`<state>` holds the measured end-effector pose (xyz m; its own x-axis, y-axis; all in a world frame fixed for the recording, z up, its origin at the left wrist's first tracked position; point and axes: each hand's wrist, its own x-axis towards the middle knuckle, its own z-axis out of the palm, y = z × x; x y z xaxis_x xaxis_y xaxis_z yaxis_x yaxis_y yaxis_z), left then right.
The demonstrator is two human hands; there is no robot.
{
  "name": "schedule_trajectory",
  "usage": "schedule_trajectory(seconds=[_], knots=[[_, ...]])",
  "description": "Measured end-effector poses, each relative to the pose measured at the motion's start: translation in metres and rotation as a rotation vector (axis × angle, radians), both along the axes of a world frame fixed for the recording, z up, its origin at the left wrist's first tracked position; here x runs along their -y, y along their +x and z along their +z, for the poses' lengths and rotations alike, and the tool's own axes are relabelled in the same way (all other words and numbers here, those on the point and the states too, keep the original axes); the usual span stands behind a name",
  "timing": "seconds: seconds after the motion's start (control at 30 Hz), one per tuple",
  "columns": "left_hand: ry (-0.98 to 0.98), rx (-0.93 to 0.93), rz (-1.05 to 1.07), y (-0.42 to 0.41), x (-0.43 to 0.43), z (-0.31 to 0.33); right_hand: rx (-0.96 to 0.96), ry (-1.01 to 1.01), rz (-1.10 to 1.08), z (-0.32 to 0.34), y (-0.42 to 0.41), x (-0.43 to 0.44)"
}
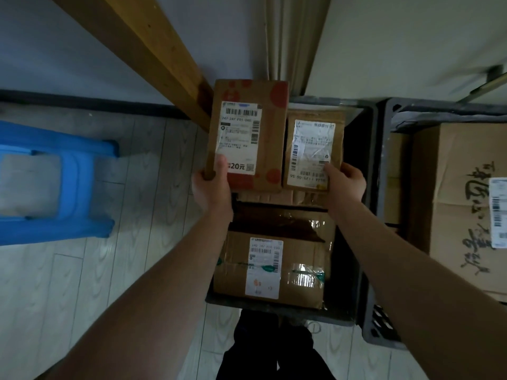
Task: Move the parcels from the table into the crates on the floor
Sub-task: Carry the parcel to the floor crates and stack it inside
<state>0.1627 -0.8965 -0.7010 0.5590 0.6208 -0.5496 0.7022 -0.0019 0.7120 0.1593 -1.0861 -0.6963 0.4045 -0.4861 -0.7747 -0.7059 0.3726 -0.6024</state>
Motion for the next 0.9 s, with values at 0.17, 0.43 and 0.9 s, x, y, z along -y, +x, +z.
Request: schedule_trajectory(seconds=[0.17,0.43,0.9], knots=[[-0.240,-0.047,0.157,-0.002,0.006,-0.004,-0.024,0.086,-0.150,-0.004,-0.006,-0.003],[-0.543,-0.028,0.222,-0.003,0.021,-0.004,-0.093,0.288,-0.233,0.000,0.000,-0.012],[-0.557,-0.040,0.273,0.001,0.022,0.005,-0.207,0.198,0.001,0.004,0.038,-0.008]])
